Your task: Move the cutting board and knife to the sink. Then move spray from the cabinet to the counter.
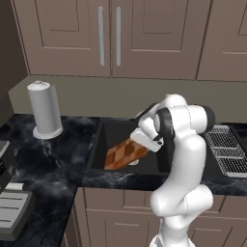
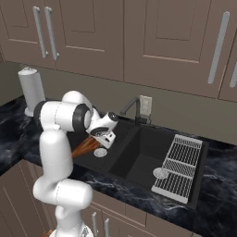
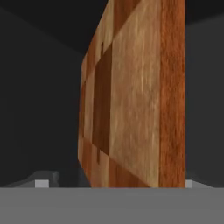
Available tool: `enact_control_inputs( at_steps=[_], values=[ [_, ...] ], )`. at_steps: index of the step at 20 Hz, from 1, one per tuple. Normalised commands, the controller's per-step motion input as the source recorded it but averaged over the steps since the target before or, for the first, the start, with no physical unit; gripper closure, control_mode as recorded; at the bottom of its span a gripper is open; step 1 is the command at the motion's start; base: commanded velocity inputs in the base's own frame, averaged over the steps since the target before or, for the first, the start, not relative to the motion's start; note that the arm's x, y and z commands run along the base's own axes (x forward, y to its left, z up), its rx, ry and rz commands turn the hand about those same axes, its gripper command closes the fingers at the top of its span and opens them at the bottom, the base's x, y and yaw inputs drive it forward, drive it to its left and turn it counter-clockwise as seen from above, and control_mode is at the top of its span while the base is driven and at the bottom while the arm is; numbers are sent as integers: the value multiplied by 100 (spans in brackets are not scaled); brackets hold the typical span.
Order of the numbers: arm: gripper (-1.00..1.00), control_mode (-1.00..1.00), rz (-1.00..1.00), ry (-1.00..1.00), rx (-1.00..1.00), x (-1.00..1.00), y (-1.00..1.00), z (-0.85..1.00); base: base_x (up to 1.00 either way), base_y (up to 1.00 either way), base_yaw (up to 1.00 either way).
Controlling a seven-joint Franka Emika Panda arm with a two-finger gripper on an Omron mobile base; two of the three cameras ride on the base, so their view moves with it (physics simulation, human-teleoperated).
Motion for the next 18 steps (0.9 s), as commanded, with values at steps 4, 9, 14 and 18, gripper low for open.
enact_control_inputs(
  at_steps=[4,9,14,18],
  values=[
    [-100,-100,0,4,-18,-1,-7,18,0,0,0],
    [-100,-100,0,5,-25,0,-2,19,0,0,0],
    [-100,-100,-4,0,-30,-5,-8,4,0,0,0],
    [-100,-100,-5,0,-34,-2,0,0,0,0,0]
  ],
)
